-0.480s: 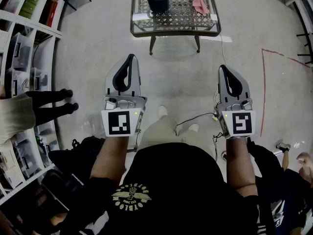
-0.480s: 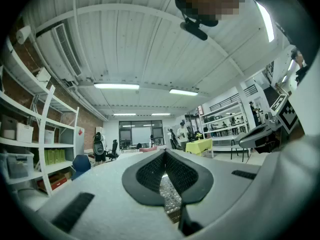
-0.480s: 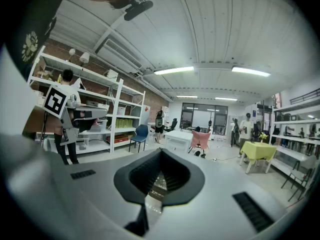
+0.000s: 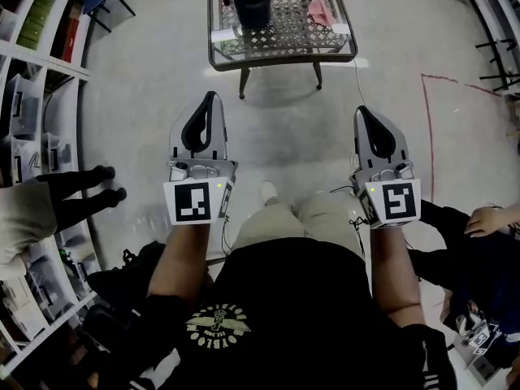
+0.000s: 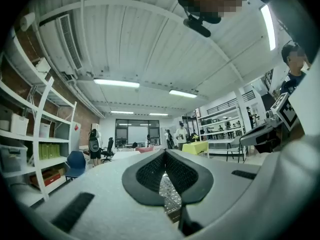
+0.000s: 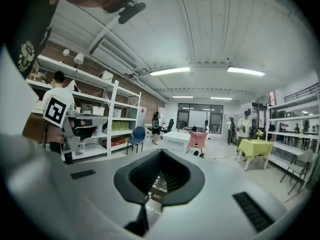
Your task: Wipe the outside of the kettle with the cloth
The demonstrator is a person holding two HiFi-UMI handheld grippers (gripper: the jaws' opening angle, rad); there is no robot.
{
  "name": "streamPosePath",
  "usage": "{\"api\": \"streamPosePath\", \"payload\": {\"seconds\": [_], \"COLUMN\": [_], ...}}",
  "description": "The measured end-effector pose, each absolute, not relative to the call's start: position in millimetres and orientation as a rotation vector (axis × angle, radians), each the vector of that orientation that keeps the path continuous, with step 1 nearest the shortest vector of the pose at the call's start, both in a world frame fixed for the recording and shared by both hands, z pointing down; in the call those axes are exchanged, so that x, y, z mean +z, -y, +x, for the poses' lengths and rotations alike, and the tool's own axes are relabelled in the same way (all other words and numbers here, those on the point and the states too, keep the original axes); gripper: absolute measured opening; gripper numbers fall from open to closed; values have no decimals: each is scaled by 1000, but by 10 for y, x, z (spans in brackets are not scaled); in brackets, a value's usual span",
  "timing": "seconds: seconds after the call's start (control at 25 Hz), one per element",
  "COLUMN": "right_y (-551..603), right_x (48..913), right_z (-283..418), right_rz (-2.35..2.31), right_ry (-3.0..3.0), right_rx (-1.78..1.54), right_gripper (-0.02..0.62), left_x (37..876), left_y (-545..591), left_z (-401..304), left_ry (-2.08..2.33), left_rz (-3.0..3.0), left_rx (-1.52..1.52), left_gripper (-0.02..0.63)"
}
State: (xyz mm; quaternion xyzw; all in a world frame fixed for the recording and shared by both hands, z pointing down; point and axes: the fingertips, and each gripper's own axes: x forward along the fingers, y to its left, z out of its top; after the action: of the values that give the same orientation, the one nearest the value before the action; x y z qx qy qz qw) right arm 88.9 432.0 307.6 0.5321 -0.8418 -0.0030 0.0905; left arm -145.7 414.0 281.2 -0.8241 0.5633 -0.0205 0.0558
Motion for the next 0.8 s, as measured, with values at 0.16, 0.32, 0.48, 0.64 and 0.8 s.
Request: {"api": "streamPosePath", "payload": {"seconds": [0.16,0.32,0.48,0.64,0.8], "right_y": [-4259,-4109,-3886,-3685,-3460], "right_x": [3113,3154,3129,3106,3115], "right_z": [884,949,1058,1162,1148], "right_rz": [1576,1572,1567,1545,1517], "right_ry": [2504,2512,2526,2531,2574], "right_rx": [17,31,21,43,37], "right_gripper": [11,11,11,11,11], "left_x": [2901,2941,2878,2782,2815], "left_y": [-4097,-3991,-3796,-3602,-3369], "left_z": [-1461,-1437,-1413,-1334,-1353], "left_ry": [-1714,-1712,-1723,-1721,-1750], "left_rz": [-2516,-2511,-2485,-2474,-2470], "left_rx": [-67,-82,-100,-103,-95], "left_gripper": [-3,-3,-3,-3,-3]}}
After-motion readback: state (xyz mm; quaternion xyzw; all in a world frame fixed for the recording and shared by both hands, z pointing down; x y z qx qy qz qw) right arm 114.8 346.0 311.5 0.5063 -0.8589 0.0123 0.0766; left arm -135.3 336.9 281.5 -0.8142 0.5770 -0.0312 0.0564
